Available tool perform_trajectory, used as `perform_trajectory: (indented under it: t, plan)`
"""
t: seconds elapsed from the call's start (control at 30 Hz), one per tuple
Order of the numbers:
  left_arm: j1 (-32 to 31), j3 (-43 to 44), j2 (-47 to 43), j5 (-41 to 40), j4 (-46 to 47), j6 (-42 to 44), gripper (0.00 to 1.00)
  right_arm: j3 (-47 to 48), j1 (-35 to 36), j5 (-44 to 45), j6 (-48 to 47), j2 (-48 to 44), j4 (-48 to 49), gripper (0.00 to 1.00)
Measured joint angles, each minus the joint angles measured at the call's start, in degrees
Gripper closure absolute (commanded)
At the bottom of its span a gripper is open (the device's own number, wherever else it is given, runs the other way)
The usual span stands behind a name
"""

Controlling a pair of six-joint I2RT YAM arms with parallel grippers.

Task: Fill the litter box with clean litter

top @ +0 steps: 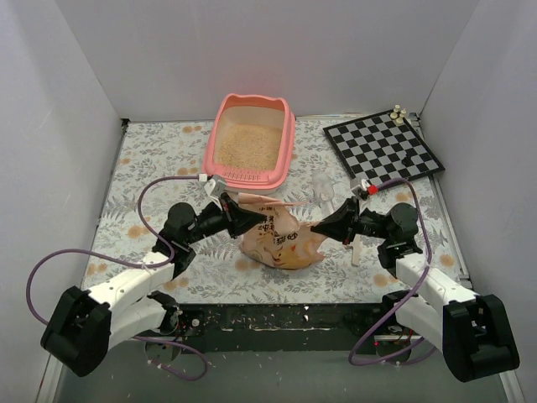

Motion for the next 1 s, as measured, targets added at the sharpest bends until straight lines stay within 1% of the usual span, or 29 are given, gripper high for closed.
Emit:
perform_trajectory:
  t: [0.1, 0.23, 0.33, 0.43, 0.7, 0.87, 1.0]
  plan:
    - [0.33, 3.1, -4.2, -1.88, -12.15, 0.02, 1.0, 0.72, -0.61, 2.8, 2.19, -2.67, -7.37, 0.99]
    - [1.88, 6.47, -11.02, -4.09, -27.78, 0.33, 1.0, 3.28, -0.85, 6.73, 4.79, -6.4, -19.87, 0.99]
    - [3.17, 8.26, -14.45, -4.7, -36.37, 0.74, 1.0, 4.98, -0.85, 8.07, 7.17, -7.67, -26.88, 0.99]
    - [3.89, 8.48, -17.44, -4.68, -42.69, 0.92, 1.0, 5.46, -0.81, 7.91, 10.12, -7.69, -31.08, 0.99]
    - [4.79, 9.46, -20.61, -1.88, -51.41, -1.07, 1.0, 5.22, -0.81, 7.67, 19.23, -7.58, -35.17, 0.99]
    - [4.85, 11.19, -20.61, -0.07, -56.92, -2.75, 1.0, 5.05, -0.87, 5.25, 25.07, -5.38, -36.74, 0.99]
    - [5.05, 11.63, -19.85, 1.75, -58.23, -3.87, 1.0, 5.05, -1.03, 4.07, 27.02, -4.96, -37.94, 0.99]
